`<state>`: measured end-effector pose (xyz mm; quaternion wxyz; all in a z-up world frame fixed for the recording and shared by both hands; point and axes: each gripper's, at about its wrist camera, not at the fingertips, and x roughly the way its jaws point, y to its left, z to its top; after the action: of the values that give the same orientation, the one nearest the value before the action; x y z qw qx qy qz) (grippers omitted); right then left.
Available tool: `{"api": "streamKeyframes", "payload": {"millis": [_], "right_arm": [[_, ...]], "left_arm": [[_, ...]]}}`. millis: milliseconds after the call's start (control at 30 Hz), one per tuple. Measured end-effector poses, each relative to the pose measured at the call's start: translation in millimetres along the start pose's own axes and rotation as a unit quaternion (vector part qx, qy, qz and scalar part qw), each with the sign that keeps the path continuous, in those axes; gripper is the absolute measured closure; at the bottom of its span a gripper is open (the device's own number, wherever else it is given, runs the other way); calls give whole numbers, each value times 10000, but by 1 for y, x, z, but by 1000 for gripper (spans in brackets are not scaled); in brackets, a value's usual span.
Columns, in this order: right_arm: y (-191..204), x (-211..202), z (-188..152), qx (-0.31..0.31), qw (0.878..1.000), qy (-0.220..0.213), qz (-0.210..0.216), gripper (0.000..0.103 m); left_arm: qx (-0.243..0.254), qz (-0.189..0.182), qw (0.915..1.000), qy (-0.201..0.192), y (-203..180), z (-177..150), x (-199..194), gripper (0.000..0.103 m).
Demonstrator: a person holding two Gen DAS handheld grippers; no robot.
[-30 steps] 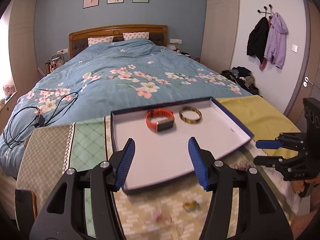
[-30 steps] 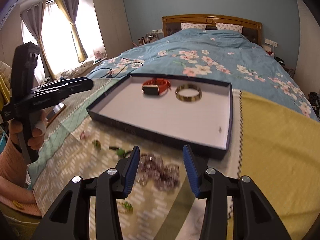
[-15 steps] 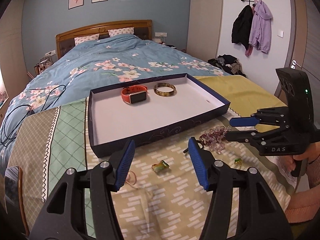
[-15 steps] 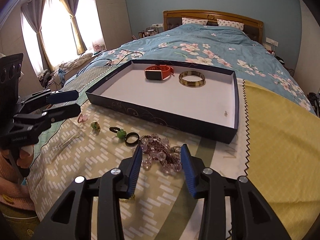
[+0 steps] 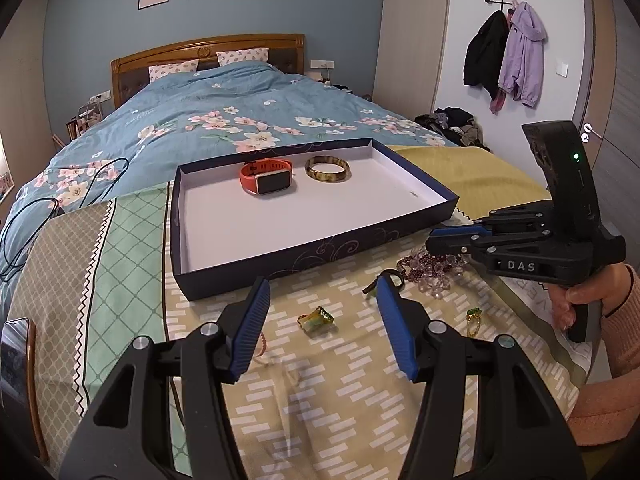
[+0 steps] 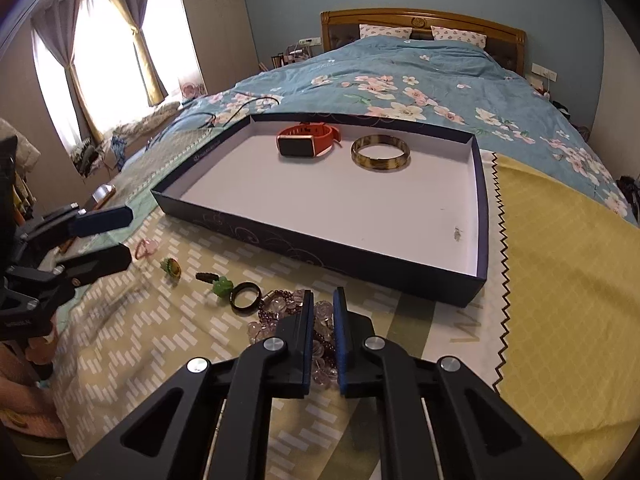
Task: Organize jewelry
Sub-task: 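Grasp the clear crystal bead bracelet with the right tool and lift it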
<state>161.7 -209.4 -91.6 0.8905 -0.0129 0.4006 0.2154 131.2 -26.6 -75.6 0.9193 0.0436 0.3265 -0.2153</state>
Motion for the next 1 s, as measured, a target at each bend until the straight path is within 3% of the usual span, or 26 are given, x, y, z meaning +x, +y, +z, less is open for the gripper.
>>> {"api": "streamKeyframes", "payload": {"millis": [233, 633, 1000], "right_arm": [[-6, -36, 7, 357, 9975, -454, 416, 95], [5, -74, 13, 350, 9935, -889, 620, 95], [11, -68, 13, 340, 9928, -887, 728, 95]], "left_arm": [[33, -35, 10000, 11, 2, -4, -2, 48], [11, -122, 9999, 63, 0, -17, -8, 49], [3, -52, 10000, 49, 1, -16, -10, 50]]}}
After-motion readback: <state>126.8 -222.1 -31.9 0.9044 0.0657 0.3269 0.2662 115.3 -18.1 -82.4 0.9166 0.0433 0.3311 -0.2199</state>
